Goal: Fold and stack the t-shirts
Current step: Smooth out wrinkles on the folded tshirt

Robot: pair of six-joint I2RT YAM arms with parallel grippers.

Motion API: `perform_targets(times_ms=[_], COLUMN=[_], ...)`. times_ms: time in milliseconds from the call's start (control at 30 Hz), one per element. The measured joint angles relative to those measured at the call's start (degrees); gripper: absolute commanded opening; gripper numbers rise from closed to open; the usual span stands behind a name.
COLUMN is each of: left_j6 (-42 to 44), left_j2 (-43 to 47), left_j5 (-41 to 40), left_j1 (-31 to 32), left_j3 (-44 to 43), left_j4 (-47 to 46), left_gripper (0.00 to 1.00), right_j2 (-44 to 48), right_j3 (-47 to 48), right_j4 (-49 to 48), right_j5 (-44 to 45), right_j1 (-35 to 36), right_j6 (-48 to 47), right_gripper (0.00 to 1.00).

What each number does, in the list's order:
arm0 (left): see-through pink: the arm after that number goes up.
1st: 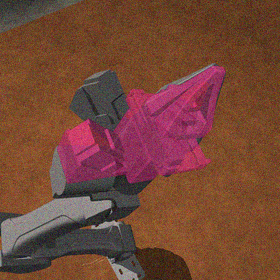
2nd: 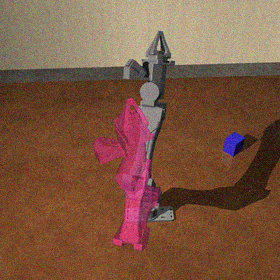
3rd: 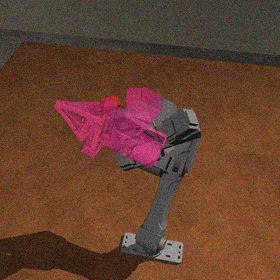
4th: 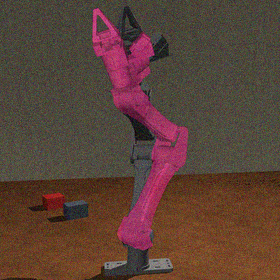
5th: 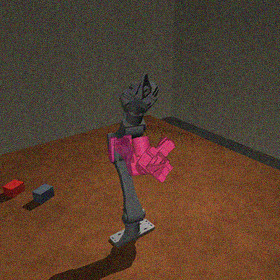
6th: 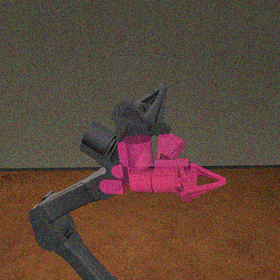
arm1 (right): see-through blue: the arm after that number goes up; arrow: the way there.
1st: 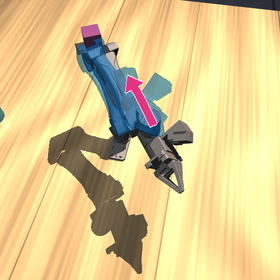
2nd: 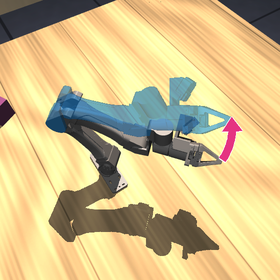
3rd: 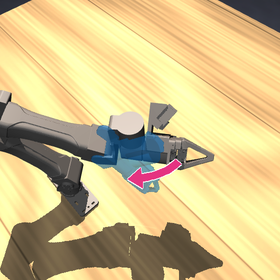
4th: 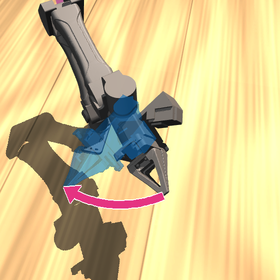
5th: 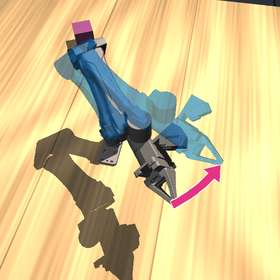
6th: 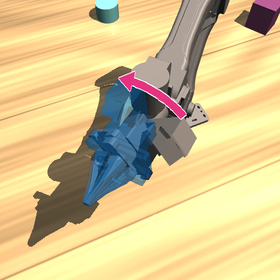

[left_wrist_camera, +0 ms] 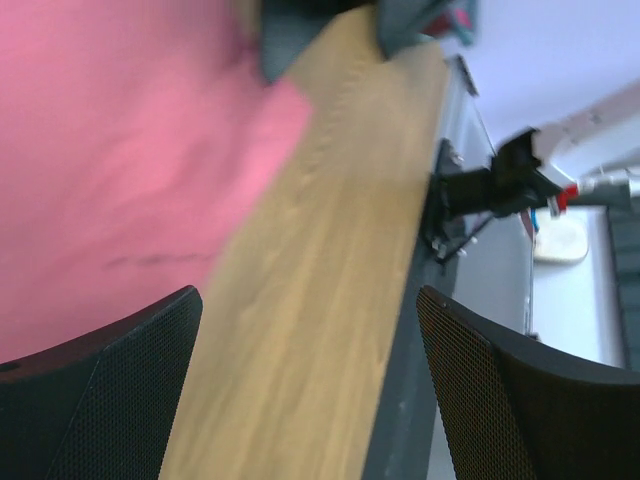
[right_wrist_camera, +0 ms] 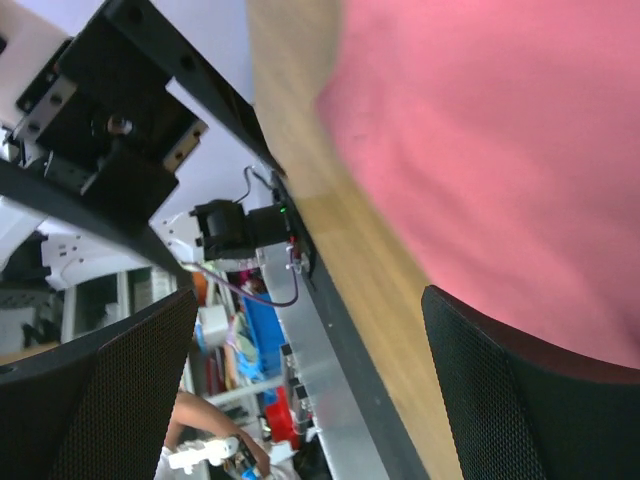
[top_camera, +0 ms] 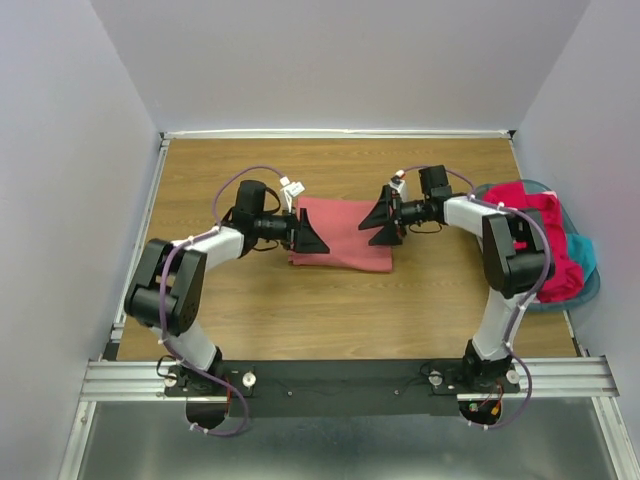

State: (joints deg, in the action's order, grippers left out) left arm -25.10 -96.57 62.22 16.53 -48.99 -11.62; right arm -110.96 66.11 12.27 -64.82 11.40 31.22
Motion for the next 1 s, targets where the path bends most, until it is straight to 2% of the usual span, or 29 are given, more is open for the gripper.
perform_targets(times_ms=[133,267,433,600,833,1000], left_j6=[-2.6,-3.7,-3.8,-3.6,-3.0,-0.5], left_j2=[4.4,-1.0,-13.0,-15.3,-14.3,-8.3], left_j5=[0.4,0.6,1.6,5.3,5.7,1.3], left_j1=[5.2,6.4,3.8,-1.3,-3.7,-4.8], left_j3=[0.1,-0.8,-1.5,-1.6,-0.5,2.3], left_j4=[-3.9,-6.3,-6.1,-8.4,-8.8,-4.5], left_gripper=[0.96,0.96,0.96,0.96,0.96,0.96], right_j2=[4.1,1.1,-6.9,-7.7,-7.2,-4.8], right_j3=[0.0,-0.2,-1.1,-1.6,-3.0,-3.0], right_j4=[-0.7,-0.9,-0.7,-1.2,-1.1,3.0], right_j5=[-0.7,-1.0,-1.8,-4.3,-4.7,-0.7], right_j1=[4.1,7.5,6.2,3.5,0.0,-2.2], right_j6=[0.7,0.6,-0.5,-2.9,-5.3,-7.0], right_gripper=[1.0,1.0,1.0,1.0,1.0,1.0])
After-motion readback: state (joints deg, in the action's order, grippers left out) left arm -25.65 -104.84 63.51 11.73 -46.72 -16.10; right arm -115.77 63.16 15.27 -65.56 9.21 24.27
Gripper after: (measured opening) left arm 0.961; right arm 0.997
